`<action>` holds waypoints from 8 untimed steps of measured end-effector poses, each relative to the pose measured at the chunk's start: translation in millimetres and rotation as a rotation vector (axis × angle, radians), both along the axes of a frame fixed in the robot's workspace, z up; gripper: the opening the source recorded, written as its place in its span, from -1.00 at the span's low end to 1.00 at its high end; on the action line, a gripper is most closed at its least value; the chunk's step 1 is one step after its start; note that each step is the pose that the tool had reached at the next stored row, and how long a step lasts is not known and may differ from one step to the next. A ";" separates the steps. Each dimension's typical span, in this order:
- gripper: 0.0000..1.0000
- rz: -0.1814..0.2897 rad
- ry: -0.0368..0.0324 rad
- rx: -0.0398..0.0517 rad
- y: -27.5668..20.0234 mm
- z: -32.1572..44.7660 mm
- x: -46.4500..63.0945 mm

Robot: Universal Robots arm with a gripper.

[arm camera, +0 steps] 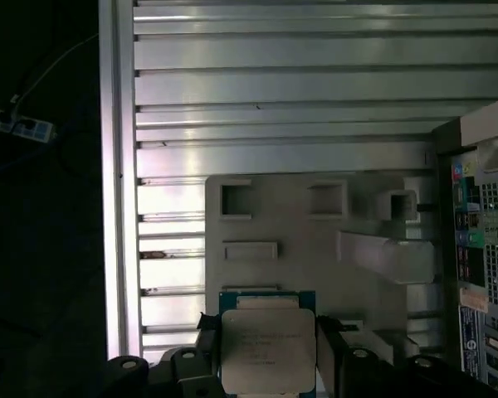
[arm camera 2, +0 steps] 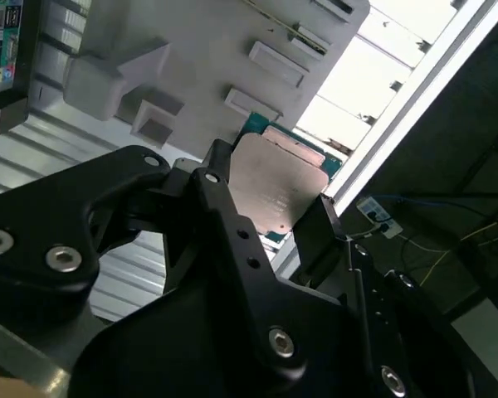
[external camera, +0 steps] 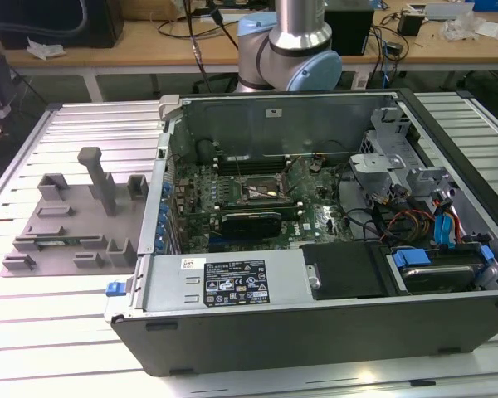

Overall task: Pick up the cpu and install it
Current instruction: 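Pick up the cpu and move it towards the insertion slot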

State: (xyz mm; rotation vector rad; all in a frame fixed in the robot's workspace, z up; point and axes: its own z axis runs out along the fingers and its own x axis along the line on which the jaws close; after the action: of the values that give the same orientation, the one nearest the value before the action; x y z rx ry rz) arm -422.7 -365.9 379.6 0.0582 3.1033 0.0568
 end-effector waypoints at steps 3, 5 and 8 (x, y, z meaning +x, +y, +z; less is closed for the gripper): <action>0.09 0.000 0.0000 0.0000 0.2 10.9 0.0; 0.09 0.000 0.0000 0.0000 0.3 17.6 0.0; 0.09 0.000 -0.0001 0.0000 0.5 29.4 0.1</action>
State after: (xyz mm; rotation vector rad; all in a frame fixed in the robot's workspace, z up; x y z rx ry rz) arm -422.6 -365.4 409.1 0.0582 3.1033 0.0569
